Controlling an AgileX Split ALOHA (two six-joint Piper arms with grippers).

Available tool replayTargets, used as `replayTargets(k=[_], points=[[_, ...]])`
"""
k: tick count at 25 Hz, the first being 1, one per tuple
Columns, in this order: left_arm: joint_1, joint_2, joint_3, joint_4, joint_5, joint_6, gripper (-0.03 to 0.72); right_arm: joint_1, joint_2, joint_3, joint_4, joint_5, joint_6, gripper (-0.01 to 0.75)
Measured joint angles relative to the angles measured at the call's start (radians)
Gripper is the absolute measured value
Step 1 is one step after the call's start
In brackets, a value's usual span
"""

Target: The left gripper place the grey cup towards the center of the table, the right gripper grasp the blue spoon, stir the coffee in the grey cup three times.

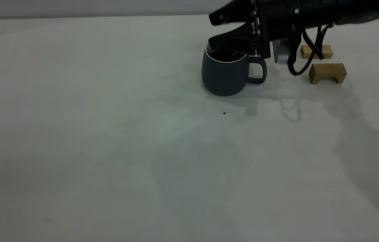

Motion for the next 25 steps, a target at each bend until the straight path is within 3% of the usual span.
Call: replayTargets(k=[10,20,25], points=[[0.0,0.0,0.0,0.0,0.0,0.001,0.585,0.0,-0.203,0.0,-0.19,-0.051,-0.393,0.61],[0.0,0.0,0.0,0.0,0.0,0.001,0.585,0.072,-0.629,0.004,-0.919,0.0,-0.701,0.358],[0.0,0.0,0.0,0.0,0.0,0.001,0.585,0.097,-0.873,0.066,-1.024,0.066,-0.726,0.242]])
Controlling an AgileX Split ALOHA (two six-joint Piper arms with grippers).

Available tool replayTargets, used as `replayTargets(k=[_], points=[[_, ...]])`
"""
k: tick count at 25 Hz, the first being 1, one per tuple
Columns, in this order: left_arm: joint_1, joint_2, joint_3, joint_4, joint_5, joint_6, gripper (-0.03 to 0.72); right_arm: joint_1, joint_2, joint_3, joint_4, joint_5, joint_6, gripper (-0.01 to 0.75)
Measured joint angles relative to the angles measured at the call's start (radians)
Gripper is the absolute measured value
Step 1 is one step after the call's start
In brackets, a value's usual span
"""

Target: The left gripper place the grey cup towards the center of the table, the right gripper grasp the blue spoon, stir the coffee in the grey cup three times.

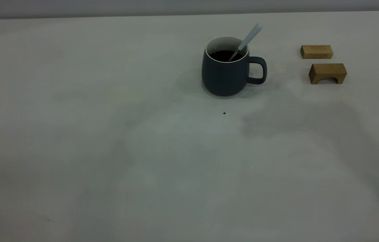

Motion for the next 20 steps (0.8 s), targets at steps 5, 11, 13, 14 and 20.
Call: replayTargets(k=[5,11,13,14,20], points=[[0.0,0.0,0.0,0.0,0.0,0.0,0.585,0.0,-0.274,0.08,-0.116,0.033,-0.035,0.193],[0.0,0.0,0.0,0.0,0.0,-0.001,0.585,0.0,-0.543,0.174,-0.319,0.04,0.182,0.193],[0.0,0.0,0.0,0.0,0.0,-0.001,0.585,0.0,-0.622,0.221,-0.377,0.04,0.253,0.195],[0.0,0.0,0.0,0.0,0.0,-0.001,0.585,0.0,-0.665,0.253,-0.401,0.04,0.279,0.195],[0.0,0.0,0.0,0.0,0.0,-0.001,0.585,0.0,-0.937,0.529,-0.489,0.04,0.305,0.2]])
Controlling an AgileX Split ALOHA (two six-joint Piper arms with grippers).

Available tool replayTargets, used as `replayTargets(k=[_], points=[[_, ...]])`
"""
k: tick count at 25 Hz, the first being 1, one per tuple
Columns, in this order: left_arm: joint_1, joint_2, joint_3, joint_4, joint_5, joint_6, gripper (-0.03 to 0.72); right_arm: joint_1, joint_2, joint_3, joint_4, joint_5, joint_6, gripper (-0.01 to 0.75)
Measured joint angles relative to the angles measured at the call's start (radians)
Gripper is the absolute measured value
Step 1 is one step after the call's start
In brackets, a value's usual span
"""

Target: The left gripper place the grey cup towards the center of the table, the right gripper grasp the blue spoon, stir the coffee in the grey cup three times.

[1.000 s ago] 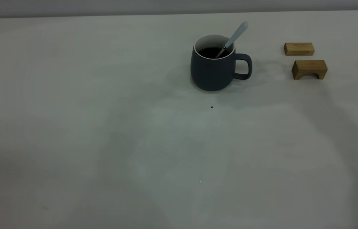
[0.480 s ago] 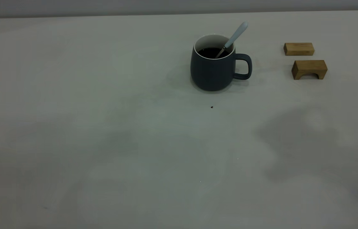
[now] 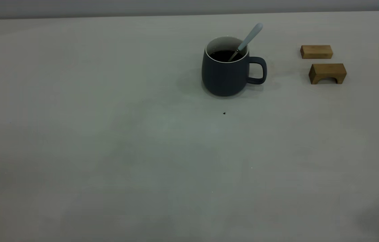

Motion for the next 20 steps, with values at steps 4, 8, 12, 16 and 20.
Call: replayTargets(k=[4,8,12,16,20], points=[[0.0,0.0,0.0,0.0,0.0,0.0,0.585,0.0,-0.235,0.2,-0.008,-0.016,0.003,0.205],[0.0,0.0,0.0,0.0,0.0,0.0,0.585,-0.017,-0.432,0.356,-0.015,-0.067,0.003,0.21],[0.0,0.0,0.0,0.0,0.0,0.0,0.585,-0.086,-0.586,0.422,-0.048,-0.082,0.003,0.213],[0.0,0.0,0.0,0.0,0.0,0.0,0.585,-0.16,-0.687,0.426,-0.109,-0.084,0.003,0.216],[0.0,0.0,0.0,0.0,0.0,0.0,0.585,-0.175,-0.747,0.426,-0.125,-0.083,0.003,0.223]])
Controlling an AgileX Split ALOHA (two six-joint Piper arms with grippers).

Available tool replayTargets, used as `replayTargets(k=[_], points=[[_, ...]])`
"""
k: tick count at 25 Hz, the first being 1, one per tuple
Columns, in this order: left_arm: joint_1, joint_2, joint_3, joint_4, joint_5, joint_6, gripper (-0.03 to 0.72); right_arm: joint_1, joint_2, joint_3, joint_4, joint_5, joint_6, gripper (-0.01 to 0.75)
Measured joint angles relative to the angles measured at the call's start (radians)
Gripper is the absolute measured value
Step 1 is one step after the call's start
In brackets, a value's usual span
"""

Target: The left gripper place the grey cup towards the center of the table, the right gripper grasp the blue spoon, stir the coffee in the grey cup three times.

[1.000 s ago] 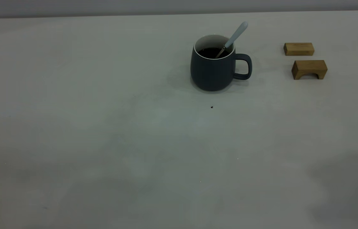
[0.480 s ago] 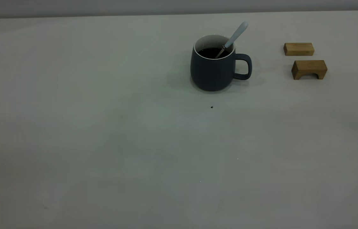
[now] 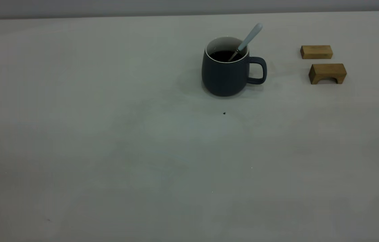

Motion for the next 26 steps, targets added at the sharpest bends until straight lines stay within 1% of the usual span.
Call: replayTargets(k=[3,7,9,26], points=[[0.0,0.0,0.0,0.0,0.0,0.001,0.585,0.0,-0.01,0.01,0.019,-0.007,0.011,0.228],[0.0,0.0,0.0,0.0,0.0,0.0,0.585,0.0,-0.01,0.101,0.061,-0.019,0.016,0.23],[0.0,0.0,0.0,0.0,0.0,0.0,0.585,0.0,-0.01,0.119,0.061,-0.016,0.016,0.233],[0.0,0.0,0.0,0.0,0.0,0.0,0.585,0.0,-0.01,0.12,0.057,-0.018,0.015,0.239]])
